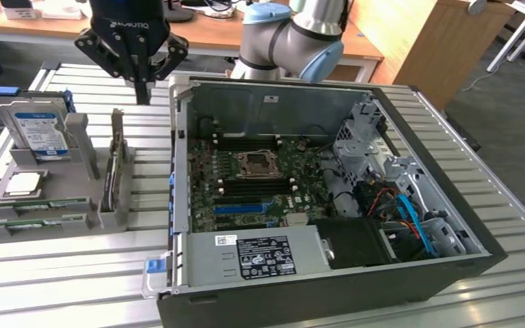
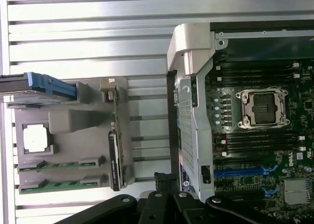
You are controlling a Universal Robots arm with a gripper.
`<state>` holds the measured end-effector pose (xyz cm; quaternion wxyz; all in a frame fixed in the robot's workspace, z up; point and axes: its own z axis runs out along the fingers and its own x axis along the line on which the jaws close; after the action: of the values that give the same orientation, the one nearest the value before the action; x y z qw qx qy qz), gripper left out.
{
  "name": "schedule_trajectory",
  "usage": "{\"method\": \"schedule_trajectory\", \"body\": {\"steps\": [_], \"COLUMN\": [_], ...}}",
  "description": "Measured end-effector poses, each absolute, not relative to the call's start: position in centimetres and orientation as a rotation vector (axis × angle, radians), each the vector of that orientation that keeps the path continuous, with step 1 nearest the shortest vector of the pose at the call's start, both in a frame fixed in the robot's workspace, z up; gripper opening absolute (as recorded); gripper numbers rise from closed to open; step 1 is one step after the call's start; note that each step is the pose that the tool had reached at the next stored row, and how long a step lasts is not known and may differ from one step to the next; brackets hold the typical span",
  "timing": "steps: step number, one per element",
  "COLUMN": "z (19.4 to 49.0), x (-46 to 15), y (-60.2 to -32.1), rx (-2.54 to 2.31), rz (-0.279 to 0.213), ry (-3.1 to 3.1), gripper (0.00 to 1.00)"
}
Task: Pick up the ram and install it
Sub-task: 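Reach for the ram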
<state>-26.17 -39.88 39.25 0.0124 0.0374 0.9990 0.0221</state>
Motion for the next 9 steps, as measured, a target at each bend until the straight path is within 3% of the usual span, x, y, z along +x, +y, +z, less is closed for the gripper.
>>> {"method": "schedule_trajectory", "body": {"steps": [9], "z": [39.2], "x": [-28.5], "y": [-39.9], "rx": [0.117], "rz": [0.069], "ry": [3.114], "gripper": [0.11]}}
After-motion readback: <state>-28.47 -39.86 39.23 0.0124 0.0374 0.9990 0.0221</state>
